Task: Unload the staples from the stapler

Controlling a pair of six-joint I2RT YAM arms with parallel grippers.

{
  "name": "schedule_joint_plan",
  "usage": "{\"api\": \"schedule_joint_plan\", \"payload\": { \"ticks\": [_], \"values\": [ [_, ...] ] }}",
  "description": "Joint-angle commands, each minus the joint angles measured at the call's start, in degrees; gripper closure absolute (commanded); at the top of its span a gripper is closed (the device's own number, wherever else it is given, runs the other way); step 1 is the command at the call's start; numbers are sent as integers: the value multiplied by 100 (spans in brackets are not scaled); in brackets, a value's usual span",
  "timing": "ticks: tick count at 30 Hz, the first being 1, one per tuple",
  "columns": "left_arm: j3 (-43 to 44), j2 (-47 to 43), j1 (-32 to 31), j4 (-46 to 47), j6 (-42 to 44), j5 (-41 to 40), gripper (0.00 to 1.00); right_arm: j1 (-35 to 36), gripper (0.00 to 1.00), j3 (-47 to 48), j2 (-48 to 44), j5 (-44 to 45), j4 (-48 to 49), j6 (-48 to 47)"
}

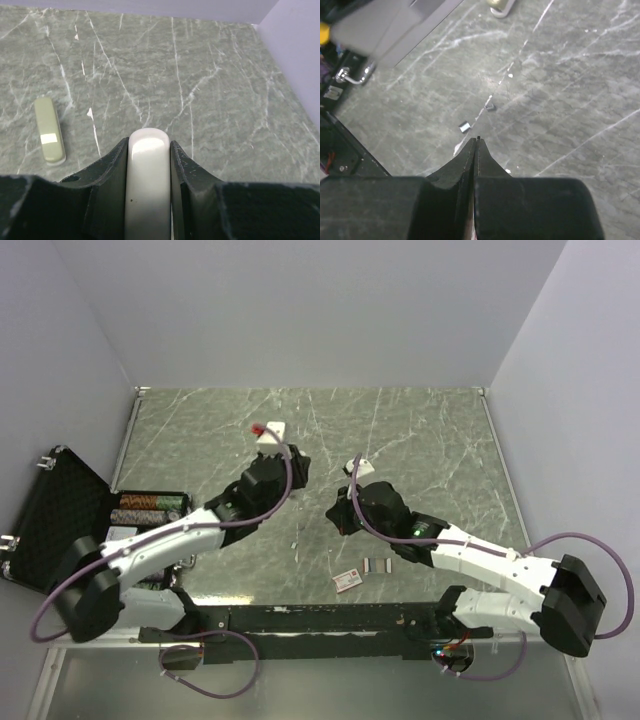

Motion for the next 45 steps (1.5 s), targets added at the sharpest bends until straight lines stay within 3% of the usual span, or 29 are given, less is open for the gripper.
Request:
{"api": "schedule_joint_plan", "payload": {
  "ticks": [1,15,24,32,40,43,45],
  "values": [
    [807,831,221,46,180,-49,99,24,100,268,1,142,-113,0],
    [2564,3671,1451,-94,-127,531,98,33,100,-66,-517,-289,-245,35],
    [3699,4973,1785,-868,-83,338,73,42,100,-137,-614,-342,-246,44],
    [3726,5246,1988,-1009,-206,566,59,51,100,-163,-588,-359,-281,79],
    [3383,4843,1997,-736,-136,813,45,68,100,39,-403,-351,-465,36],
    [3322,4465,1997,-789,-154,848,43,68,90,241,-333,-342,-684,-87],
    [3251,4132,1979,-841,-188,909,41,77,79,390,-246,-359,-816,-158]
  ]
}}
